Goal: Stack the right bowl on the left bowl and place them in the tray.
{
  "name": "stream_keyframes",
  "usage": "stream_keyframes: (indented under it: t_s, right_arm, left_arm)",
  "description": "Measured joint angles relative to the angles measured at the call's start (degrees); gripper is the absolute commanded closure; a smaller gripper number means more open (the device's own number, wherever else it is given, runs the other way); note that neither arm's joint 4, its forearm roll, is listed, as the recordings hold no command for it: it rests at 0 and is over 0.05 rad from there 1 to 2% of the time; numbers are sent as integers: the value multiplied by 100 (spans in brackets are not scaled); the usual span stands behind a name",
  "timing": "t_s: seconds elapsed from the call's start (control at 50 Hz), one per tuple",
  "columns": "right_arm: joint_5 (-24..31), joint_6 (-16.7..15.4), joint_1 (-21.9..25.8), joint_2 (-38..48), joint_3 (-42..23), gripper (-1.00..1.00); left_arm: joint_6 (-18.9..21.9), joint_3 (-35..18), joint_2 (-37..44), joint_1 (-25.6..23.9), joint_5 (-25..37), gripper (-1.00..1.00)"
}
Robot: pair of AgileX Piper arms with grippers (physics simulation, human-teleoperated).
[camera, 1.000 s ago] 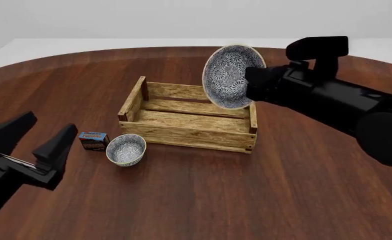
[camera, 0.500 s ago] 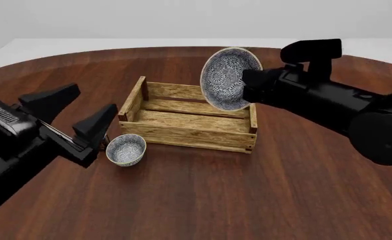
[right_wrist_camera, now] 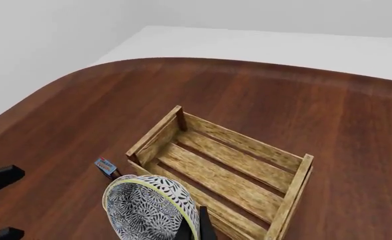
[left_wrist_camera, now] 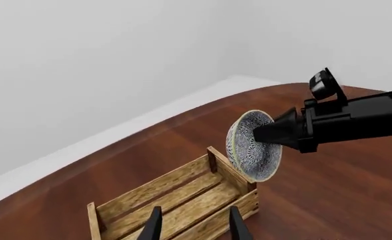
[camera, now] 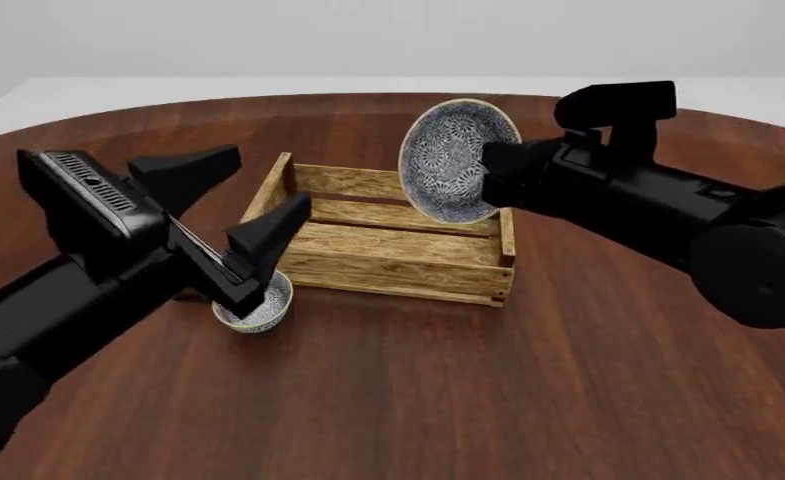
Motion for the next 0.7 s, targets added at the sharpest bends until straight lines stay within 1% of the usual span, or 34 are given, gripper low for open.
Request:
stream_keyframes:
  t_s: [0.44, 0.7]
  right_arm:
    - [-21, 2, -9, 57, -1, 100]
    - [-50, 4, -35, 141, -14, 100]
  left_arm:
    - [134, -776, 1146, -264, -166, -100]
    - [120, -1085, 1627, -364, -245, -100]
